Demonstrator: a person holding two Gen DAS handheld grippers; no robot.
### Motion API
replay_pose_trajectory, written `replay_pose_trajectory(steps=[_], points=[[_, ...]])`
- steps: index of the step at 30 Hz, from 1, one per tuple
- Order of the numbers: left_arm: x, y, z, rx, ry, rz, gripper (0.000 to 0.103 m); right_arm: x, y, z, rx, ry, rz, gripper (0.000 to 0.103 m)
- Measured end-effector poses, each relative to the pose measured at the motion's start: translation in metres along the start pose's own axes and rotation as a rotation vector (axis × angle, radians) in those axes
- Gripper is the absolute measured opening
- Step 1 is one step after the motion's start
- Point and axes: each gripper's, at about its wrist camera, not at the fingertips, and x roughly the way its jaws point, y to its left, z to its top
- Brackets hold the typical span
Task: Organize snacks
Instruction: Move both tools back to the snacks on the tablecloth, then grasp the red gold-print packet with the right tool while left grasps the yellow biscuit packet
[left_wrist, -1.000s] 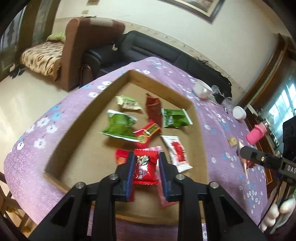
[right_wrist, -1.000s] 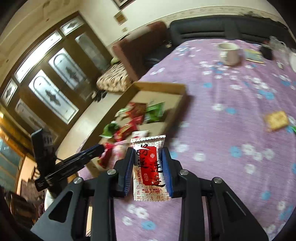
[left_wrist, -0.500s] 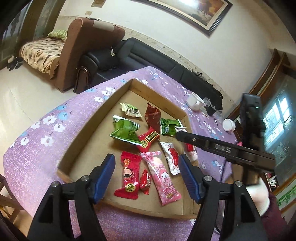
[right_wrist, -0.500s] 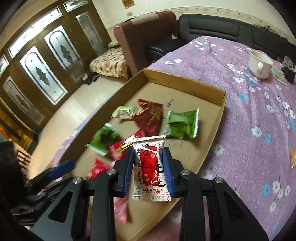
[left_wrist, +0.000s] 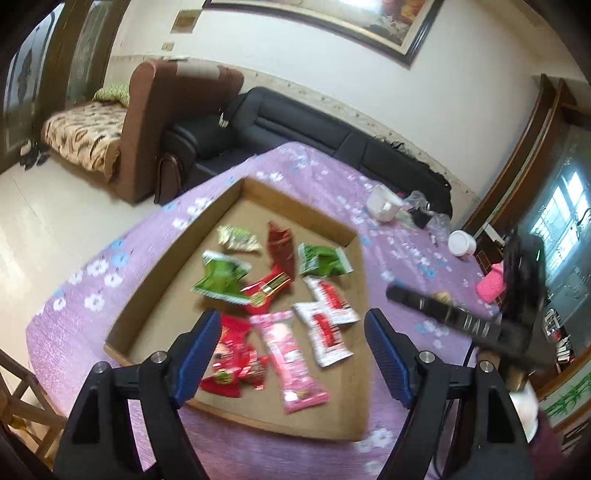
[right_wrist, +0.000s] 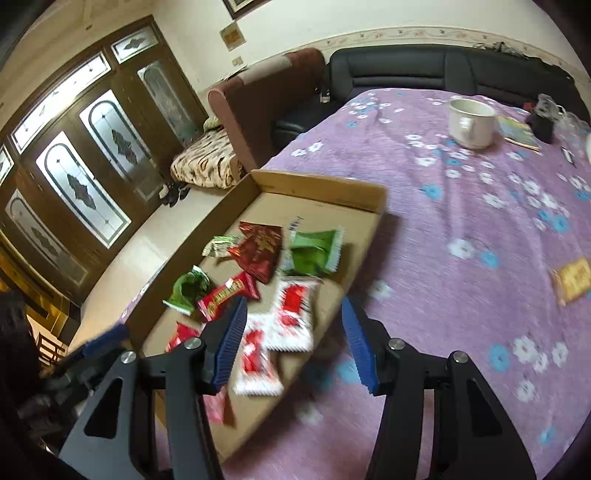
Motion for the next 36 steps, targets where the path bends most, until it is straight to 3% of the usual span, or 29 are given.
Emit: replay_pose_trajectory(steps=[4,6,8,12,17,19,23,27,29,31,34,36], points=[[-0.031,-0.034,0.001,0.086,-0.112,-0.099,0.084,-0.039,-0.034,-0.02,0.04,-0.049,-0.032,0.056],[-0.038,-0.057,-0.004,0.155,-0.124,-0.161,0.086,-0.06,-0.058,-0.03,0.077,-0.076,-0.052,0.057],[-0.034,-0.078,-0.012,0.212,-0.094,-0.196,0.087,-0.082,-0.087,-0.039,0.126,-0.101,-0.087,0.057],[0.013,-0.123,-0.036,0.283,0.113,-0.263,0.087,-0.13,-0.152,-0.058,0.245,-0.156,-0.182,0.057],[0.071,-0.171,-0.072,0.388,0.305,-0.269,0.087,-0.172,-0.211,-0.077,0.368,-0.199,-0.236,0.058],[0.087,-0.182,-0.079,0.403,0.344,-0.248,0.087,-0.181,-0.228,-0.08,0.403,-0.215,-0.254,0.058],[0.115,-0.194,-0.086,0.444,0.378,-0.165,0.087,-0.19,-0.262,-0.085,0.477,-0.224,-0.276,0.058],[0.133,-0.192,-0.093,0.42,0.436,-0.135,0.087,-0.18,-0.279,-0.08,0.494,-0.191,-0.276,0.058],[0.133,-0.194,-0.094,0.43,0.422,-0.124,0.088,-0.172,-0.284,-0.076,0.49,-0.169,-0.291,0.058],[0.134,-0.195,-0.095,0.438,0.422,-0.119,0.09,-0.162,-0.288,-0.07,0.487,-0.151,-0.318,0.058],[0.14,-0.201,-0.099,0.469,0.436,-0.141,0.102,-0.15,-0.291,-0.066,0.491,-0.135,-0.327,0.059],[0.142,-0.205,-0.102,0.511,0.457,-0.122,0.102,-0.143,-0.29,-0.067,0.476,-0.126,-0.327,0.06]])
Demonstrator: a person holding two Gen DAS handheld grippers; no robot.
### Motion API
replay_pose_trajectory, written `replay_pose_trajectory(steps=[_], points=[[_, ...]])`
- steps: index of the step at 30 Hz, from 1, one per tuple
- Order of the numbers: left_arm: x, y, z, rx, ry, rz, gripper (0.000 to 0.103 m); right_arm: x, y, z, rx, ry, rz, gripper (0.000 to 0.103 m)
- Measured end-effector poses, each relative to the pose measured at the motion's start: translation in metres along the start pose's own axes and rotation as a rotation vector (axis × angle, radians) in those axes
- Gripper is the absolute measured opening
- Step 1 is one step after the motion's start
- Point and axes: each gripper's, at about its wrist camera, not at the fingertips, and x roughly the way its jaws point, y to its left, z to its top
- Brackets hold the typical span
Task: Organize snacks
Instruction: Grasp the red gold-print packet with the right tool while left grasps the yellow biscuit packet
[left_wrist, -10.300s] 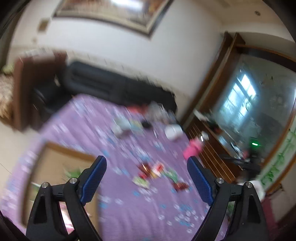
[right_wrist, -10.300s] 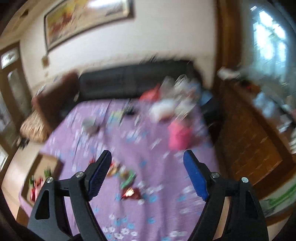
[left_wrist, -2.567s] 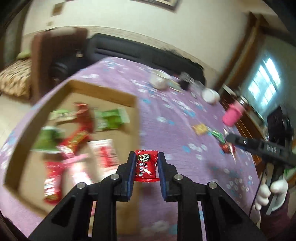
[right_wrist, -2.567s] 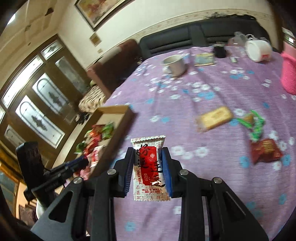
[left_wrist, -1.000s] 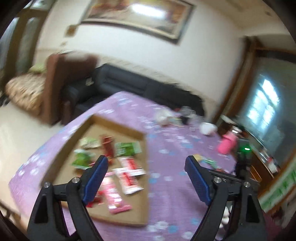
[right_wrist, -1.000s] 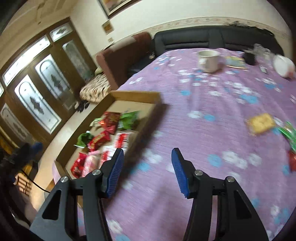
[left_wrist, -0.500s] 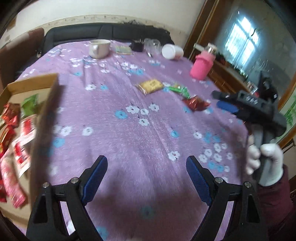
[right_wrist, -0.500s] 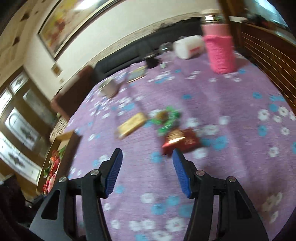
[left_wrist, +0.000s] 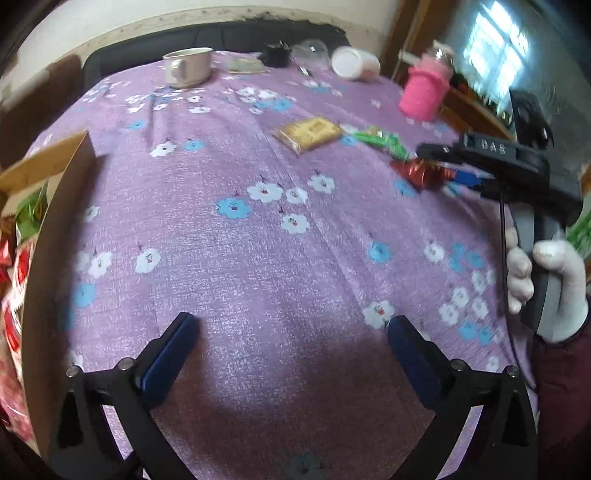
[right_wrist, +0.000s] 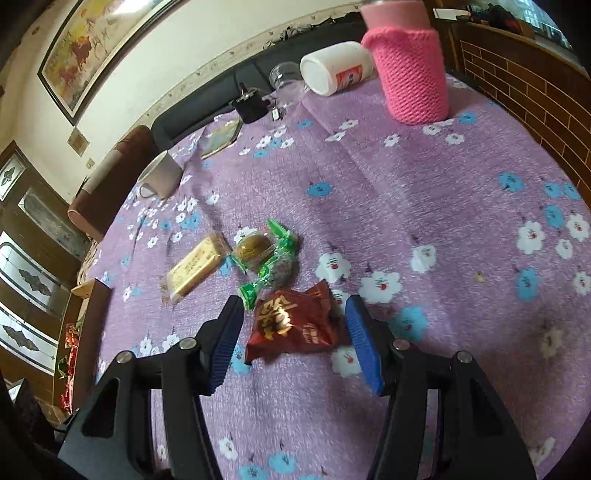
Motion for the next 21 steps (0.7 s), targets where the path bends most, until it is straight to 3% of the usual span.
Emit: replay_pose_trajectory(steps=[4,7,9,14,16,21], points=[[0.006,-0.012,0.0,0.077,0.039,0.071,0.102,0.007,0.009,-0.006,-0.07,-0.001,-0.027,0.065],[0.007,-0.01,0.009,0.058,0.057,0.051,0.102,0.01,0.015,-0.007,-0.117,0.003,-0.038,0.065],[0.007,-0.005,0.025,0.027,0.056,-0.009,0.096,0.011,0.016,-0.007,-0.133,0.003,-0.059,0.047],[0.011,-0.019,0.084,0.15,-0.057,0.013,0.096,0.004,0.005,-0.005,-0.072,0.002,0.019,0.039],[0.026,-0.023,0.107,0.192,-0.061,-0.013,0.096,-0.001,0.0,-0.005,-0.054,-0.01,0.046,0.038],[0.063,-0.038,0.139,0.285,-0.058,0.047,0.096,-0.003,-0.006,-0.007,-0.026,0.0,0.083,0.038]])
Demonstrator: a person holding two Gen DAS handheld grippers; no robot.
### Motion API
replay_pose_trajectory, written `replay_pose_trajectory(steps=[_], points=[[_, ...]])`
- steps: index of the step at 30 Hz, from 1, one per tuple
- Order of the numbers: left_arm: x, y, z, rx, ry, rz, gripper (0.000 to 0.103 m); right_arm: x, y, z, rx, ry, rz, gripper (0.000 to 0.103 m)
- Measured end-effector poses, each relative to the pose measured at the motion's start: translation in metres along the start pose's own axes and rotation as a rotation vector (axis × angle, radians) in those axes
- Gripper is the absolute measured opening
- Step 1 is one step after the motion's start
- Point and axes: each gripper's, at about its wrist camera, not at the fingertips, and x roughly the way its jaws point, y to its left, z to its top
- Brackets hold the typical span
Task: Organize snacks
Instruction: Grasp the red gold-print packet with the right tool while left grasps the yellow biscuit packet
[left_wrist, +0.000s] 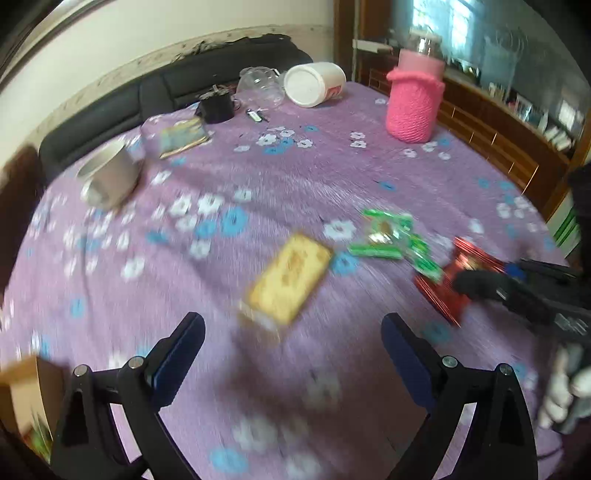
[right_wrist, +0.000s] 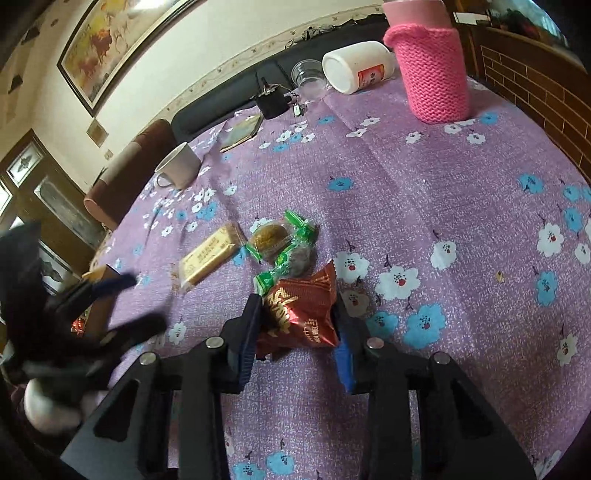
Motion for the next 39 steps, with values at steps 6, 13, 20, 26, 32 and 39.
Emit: replay_pose_trajectory(steps=[6,13,20,26,32,39], points=[[0.04,0.003,0.025,0.072,0.036,-0.036,0.096,0.002,-0.005,0.001,0.039,0.026,0.066,0.037],[0.04,0.0,0.021,0.075,0.043,-0.111,0.066,0.003,-0.013,0.002,0.087,0.04,0.092,0.037],[0.022,-0.001,0.007,0.032,0.054,-0.118,0.034,-0.001,-0.007,0.0,0.073,0.022,0.148,0.036],[-0.01,0.003,-0.012,-0.036,0.015,-0.153,0.026,-0.005,0.001,-0.002,0.06,0.006,0.2,0.036],[-0.03,0.008,-0.025,-0.102,0.0,-0.153,0.048,-0.003,0.0,-0.002,0.073,0.006,0.213,0.036],[0.013,-0.016,-0.008,-0.043,0.049,-0.114,0.071,-0.006,-0.007,-0.004,0.112,0.003,0.228,0.036]])
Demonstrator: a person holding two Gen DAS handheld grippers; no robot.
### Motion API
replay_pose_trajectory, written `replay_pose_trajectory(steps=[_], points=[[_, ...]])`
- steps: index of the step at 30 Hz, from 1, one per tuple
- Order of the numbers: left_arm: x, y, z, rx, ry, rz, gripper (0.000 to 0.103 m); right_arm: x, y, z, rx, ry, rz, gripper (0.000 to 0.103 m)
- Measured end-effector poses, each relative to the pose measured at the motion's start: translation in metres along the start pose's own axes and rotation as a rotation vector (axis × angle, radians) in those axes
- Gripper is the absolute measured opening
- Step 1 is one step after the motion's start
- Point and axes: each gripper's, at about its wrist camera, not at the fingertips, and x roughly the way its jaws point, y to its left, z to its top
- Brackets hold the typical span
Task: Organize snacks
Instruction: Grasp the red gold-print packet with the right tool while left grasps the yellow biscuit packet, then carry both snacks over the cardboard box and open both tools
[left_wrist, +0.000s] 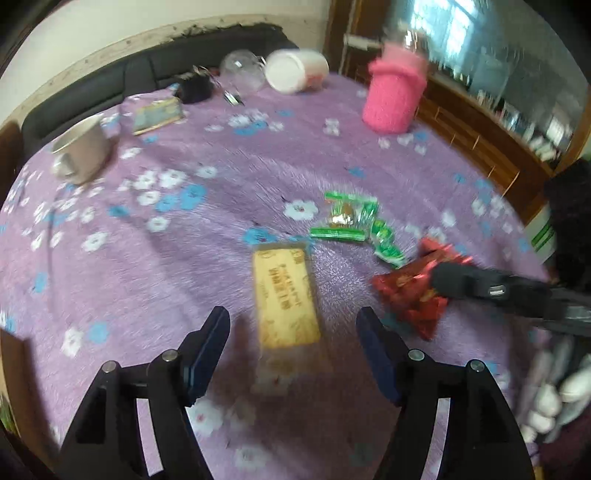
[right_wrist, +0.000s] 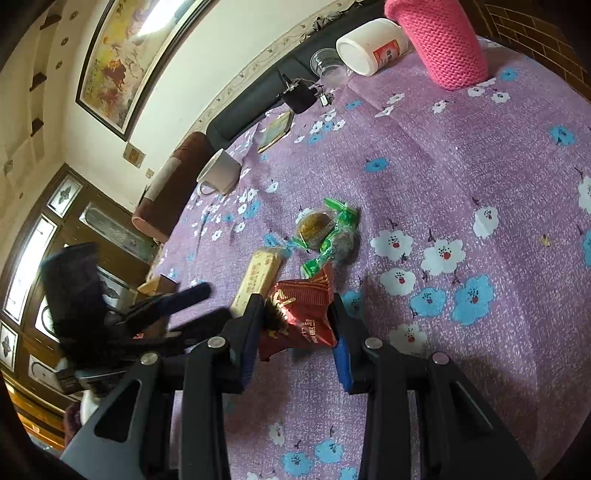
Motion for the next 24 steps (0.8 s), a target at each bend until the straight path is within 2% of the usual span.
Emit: replay_pose_trajectory(steps=[1,2,3,4,5,6,8,15,21,23,24], points=[[0.01,-0.006,0.002,0.034,0.02,0.021,0.071,-0.001,0.0,0.001,0.0,-0.004,0.0,0.036],[0.011,-0.012,0.003,0.067,0.0,0.045,0.073,-0.001,-0.001,0.001,0.0,-0.006,0.0,0.036],[0.012,-0.016,0.005,0.09,0.0,0.056,0.07,-0.001,-0.002,0.002,0.002,-0.005,0.002,0.036],[0.012,-0.018,0.008,0.082,0.003,0.052,0.064,0.0,-0.004,0.003,0.007,-0.001,0.004,0.036],[0.012,-0.018,0.01,0.066,0.009,0.039,0.05,0.001,-0.005,0.003,0.01,0.003,0.007,0.036],[0.01,-0.02,0.011,0.063,0.009,0.026,0.04,0.002,-0.007,0.004,0.021,0.01,0.023,0.036],[0.007,-0.022,0.008,0.071,0.005,0.04,0.039,0.002,-0.01,0.004,0.04,0.016,0.056,0.036],[-0.03,-0.007,-0.019,-0.015,-0.051,-0.01,0.035,0.004,-0.014,0.004,0.083,0.024,0.143,0.036],[-0.082,0.021,-0.052,-0.128,-0.139,-0.067,0.035,0.008,-0.008,0.001,0.066,0.034,0.149,0.036],[-0.084,0.023,-0.059,-0.14,-0.136,-0.084,0.036,0.012,-0.008,-0.001,0.072,0.043,0.141,0.036],[-0.081,0.023,-0.061,-0.14,-0.122,-0.091,0.04,0.014,-0.009,-0.002,0.078,0.049,0.133,0.036]])
